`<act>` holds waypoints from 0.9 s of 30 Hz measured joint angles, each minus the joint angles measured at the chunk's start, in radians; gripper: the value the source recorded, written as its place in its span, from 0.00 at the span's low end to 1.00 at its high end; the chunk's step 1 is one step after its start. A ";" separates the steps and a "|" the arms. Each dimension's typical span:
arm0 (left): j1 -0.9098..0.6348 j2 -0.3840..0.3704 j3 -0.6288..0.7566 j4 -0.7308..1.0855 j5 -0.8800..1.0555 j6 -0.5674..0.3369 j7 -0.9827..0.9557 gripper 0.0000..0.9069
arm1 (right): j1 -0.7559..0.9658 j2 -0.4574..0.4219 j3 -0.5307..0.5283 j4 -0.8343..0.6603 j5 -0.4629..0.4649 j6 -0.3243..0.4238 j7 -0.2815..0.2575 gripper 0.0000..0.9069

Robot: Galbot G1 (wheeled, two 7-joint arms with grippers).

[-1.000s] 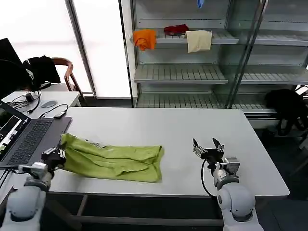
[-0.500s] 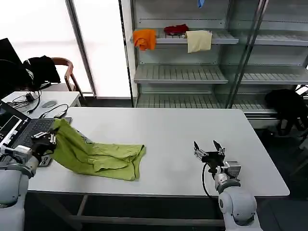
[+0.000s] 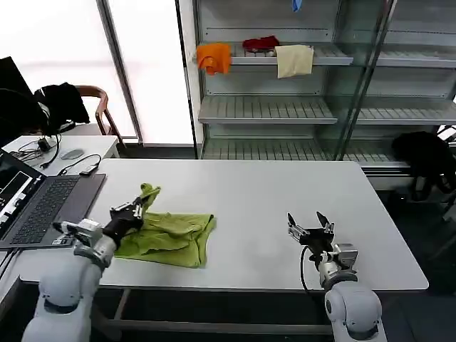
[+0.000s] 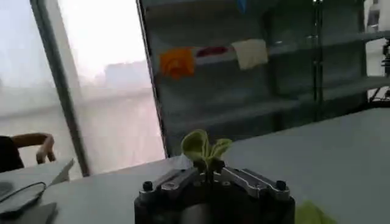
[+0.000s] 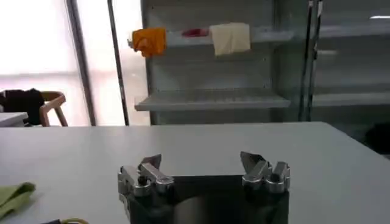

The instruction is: Fold and organize the clothes.

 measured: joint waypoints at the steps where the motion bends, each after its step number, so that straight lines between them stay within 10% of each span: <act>1: 0.002 -0.007 0.013 0.000 0.007 0.003 -0.005 0.01 | -0.001 0.001 -0.001 -0.002 -0.001 0.002 0.000 1.00; 17: 0.025 -0.097 0.173 0.010 0.125 0.028 -0.063 0.04 | 0.006 0.017 -0.014 -0.023 -0.020 0.012 -0.003 1.00; 18: 0.026 -0.100 0.179 0.012 0.131 0.029 -0.066 0.16 | 0.006 0.017 -0.014 -0.023 -0.021 0.012 -0.003 1.00; 19: 0.027 -0.105 0.184 0.014 0.138 0.029 -0.070 1.00 | 0.006 0.017 -0.014 -0.023 -0.022 0.012 -0.003 1.00; 27: 0.047 -0.136 0.230 0.017 0.164 0.032 -0.101 1.00 | 0.000 0.018 -0.017 -0.023 -0.030 0.012 -0.004 1.00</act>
